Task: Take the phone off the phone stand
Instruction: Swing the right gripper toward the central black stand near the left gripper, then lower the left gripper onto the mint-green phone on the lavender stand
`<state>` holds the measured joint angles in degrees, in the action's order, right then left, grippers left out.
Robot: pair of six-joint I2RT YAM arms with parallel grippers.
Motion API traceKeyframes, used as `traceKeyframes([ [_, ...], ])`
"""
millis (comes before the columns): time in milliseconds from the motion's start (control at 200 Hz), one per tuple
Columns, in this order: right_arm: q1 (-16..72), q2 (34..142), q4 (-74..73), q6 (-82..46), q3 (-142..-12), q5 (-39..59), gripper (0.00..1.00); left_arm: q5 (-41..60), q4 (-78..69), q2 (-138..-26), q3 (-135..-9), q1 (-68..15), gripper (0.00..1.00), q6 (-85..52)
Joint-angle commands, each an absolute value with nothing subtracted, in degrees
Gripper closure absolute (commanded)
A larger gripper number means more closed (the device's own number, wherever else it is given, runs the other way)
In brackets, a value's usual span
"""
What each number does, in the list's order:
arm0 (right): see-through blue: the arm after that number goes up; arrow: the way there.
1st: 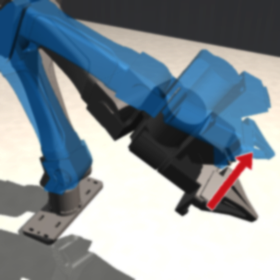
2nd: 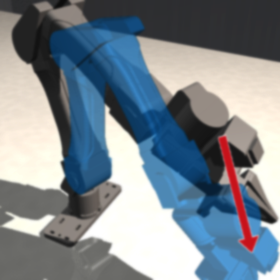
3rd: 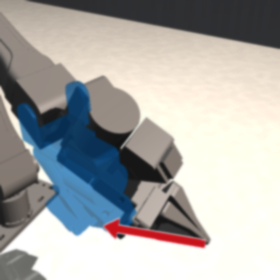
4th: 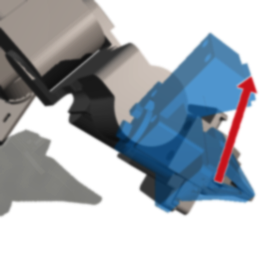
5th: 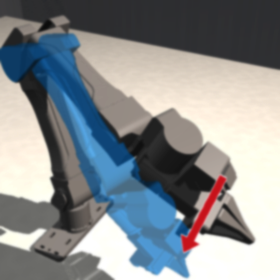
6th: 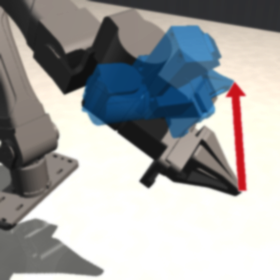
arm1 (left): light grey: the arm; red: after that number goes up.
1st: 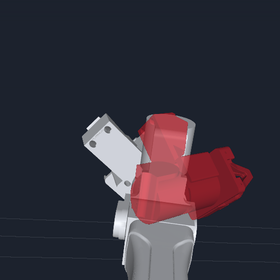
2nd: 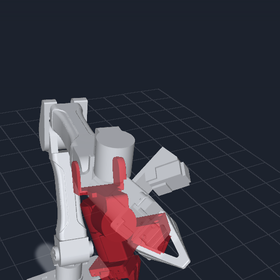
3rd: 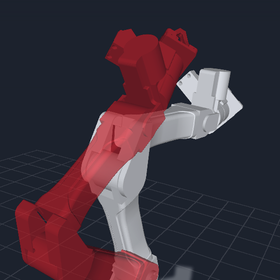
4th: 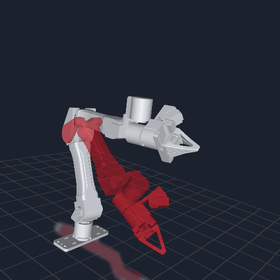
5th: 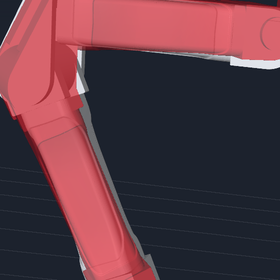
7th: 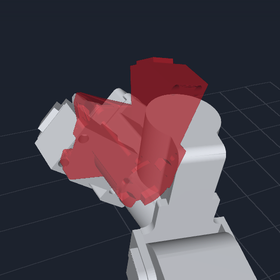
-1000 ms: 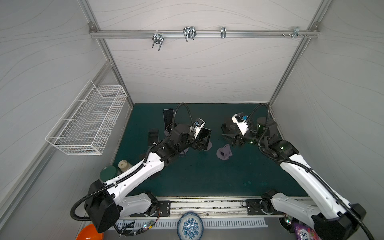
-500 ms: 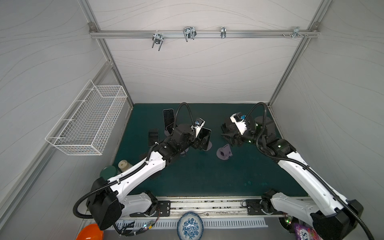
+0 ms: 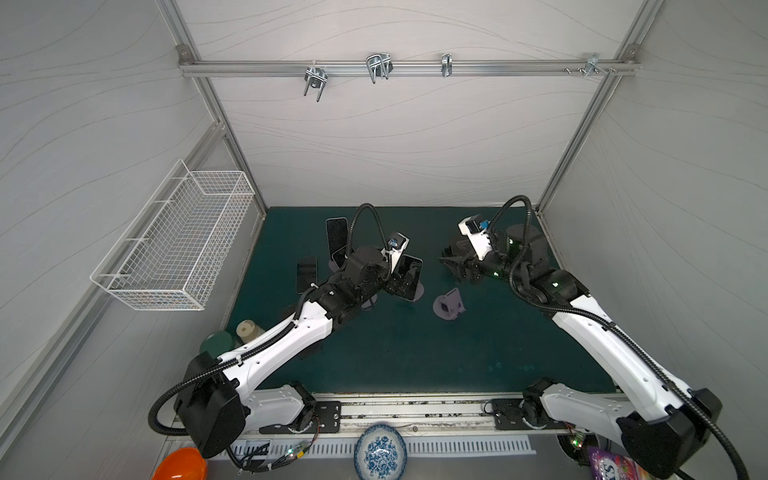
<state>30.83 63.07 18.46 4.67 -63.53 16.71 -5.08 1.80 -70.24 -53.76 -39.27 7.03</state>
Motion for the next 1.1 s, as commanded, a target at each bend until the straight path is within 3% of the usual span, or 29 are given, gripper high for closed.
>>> traceKeyframes([
  [0,31.73,61.96,18.67,4.17,-64.93,15.75,0.22,-6.68,-1.48,-70.43,-56.64,-38.62,0.01,5.27],
  [325,31.78,58.75,19.93,6.02,-66.67,14.74,0.22,-8.68,0.73,-71.50,-59.01,-38.65,0.01,0.85],
  [695,31.35,55.47,31.55,-1.11,-69.03,1.35,0.22,-7.18,6.38,-73.30,-62.62,-39.21,0.01,-3.95],
  [1095,23.91,55.95,37.29,-6.62,-68.36,11.52,0.17,-5.02,9.83,-82.18,-68.03,-40.66,0.01,-7.91],
])
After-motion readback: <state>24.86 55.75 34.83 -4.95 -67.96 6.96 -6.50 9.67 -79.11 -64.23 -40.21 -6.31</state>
